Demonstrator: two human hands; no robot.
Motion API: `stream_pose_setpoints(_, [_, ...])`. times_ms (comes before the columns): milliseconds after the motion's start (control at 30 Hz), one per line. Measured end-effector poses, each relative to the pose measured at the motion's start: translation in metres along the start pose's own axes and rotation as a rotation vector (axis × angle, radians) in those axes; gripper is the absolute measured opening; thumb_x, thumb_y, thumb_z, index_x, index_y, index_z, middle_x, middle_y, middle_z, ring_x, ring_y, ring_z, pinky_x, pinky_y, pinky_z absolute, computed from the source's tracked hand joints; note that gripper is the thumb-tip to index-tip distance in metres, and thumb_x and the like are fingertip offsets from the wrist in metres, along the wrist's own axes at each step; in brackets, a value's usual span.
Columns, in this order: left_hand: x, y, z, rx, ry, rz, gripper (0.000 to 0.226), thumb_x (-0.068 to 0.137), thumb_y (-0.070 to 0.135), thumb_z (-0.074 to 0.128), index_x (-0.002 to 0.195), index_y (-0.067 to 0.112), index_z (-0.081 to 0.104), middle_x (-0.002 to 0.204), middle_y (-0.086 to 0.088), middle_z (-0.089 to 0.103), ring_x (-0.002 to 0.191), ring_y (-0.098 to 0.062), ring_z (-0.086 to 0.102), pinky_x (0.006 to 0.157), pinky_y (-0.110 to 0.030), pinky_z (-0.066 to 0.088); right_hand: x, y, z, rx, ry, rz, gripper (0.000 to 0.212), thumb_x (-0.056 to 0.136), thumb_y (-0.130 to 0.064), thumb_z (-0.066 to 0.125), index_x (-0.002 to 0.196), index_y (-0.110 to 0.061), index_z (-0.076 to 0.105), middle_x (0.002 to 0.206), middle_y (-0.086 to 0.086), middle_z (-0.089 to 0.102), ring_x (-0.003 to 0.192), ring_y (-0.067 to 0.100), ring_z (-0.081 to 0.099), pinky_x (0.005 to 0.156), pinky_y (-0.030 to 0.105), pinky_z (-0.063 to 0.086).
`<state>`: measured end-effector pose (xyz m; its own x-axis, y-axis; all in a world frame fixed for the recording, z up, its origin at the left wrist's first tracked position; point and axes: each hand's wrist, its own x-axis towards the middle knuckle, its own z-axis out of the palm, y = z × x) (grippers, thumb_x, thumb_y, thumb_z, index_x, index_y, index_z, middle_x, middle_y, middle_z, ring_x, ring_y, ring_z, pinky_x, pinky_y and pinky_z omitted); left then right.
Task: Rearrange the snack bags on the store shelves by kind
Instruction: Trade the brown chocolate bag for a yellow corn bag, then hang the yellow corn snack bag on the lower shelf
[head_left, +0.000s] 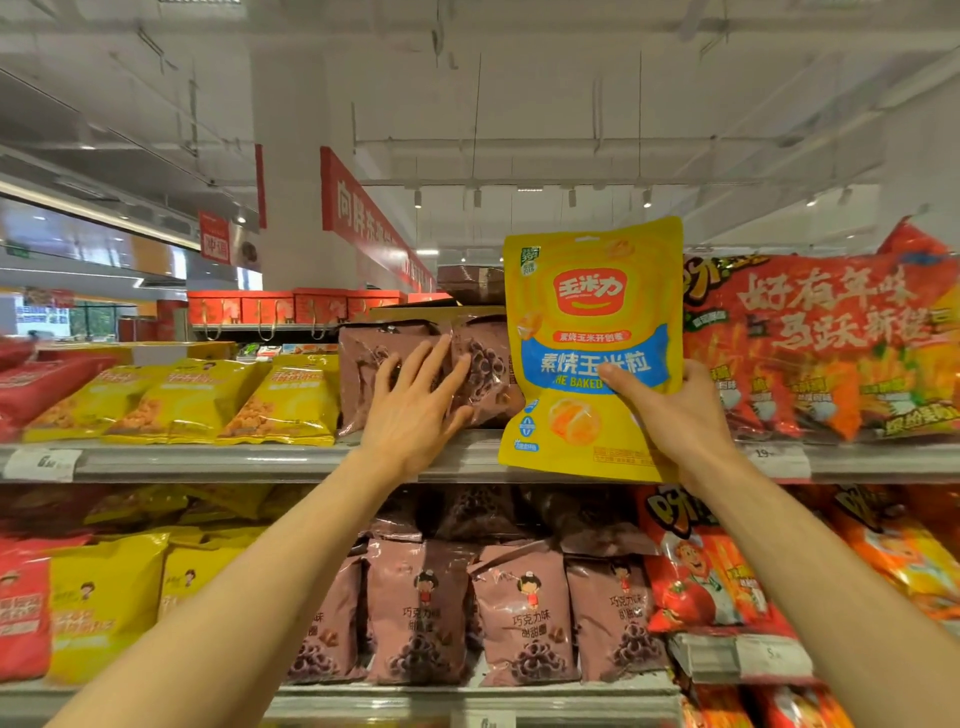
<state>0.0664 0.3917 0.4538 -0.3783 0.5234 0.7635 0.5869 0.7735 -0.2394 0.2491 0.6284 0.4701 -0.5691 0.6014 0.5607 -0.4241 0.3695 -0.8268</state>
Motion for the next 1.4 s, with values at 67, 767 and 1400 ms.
stream_pose_setpoints(67, [-0.002, 0.0, -0.003, -0.02, 0.012, 0.009, 0.067, 0.104, 0.057, 0.038, 0.163, 0.025, 0.031, 0.173, -0.008, 0.014, 0.16, -0.028, 0.013, 0.127, -0.052, 0.009, -0.003, -0.002, -0.001, 0.006, -0.013, -0.004, 0.064, 0.074, -0.049, 0.086, 0.123, -0.022, 0.054, 0.108, -0.015, 0.064, 0.097, 0.006, 0.064, 0.082, 0.034, 0.055])
stream_pose_setpoints(767, [-0.058, 0.065, -0.061, -1.119, 0.012, -0.375, 0.048, 0.098, 0.051, 0.063, 0.137, 0.024, 0.056, 0.126, 0.01, 0.064, 0.115, -0.007, 0.062, 0.096, -0.028, 0.049, -0.048, 0.001, -0.011, 0.089, -0.126, -0.002, 0.037, 0.079, -0.035, 0.085, 0.111, -0.023, 0.069, 0.103, -0.011, 0.078, 0.091, 0.005, 0.075, 0.074, 0.027, 0.061])
stream_pose_setpoints(1400, [-0.27, 0.147, -0.016, -1.593, -0.25, -0.759, 0.061, 0.072, 0.039, 0.085, 0.122, 0.015, 0.06, 0.096, 0.011, 0.078, 0.08, -0.01, 0.072, 0.066, -0.033, 0.061, -0.234, 0.115, -0.035, -0.145, -0.283, 0.324, 0.071, 0.065, -0.044, 0.088, 0.122, -0.02, 0.054, 0.111, -0.008, 0.073, 0.096, 0.005, 0.073, 0.08, 0.035, 0.061])
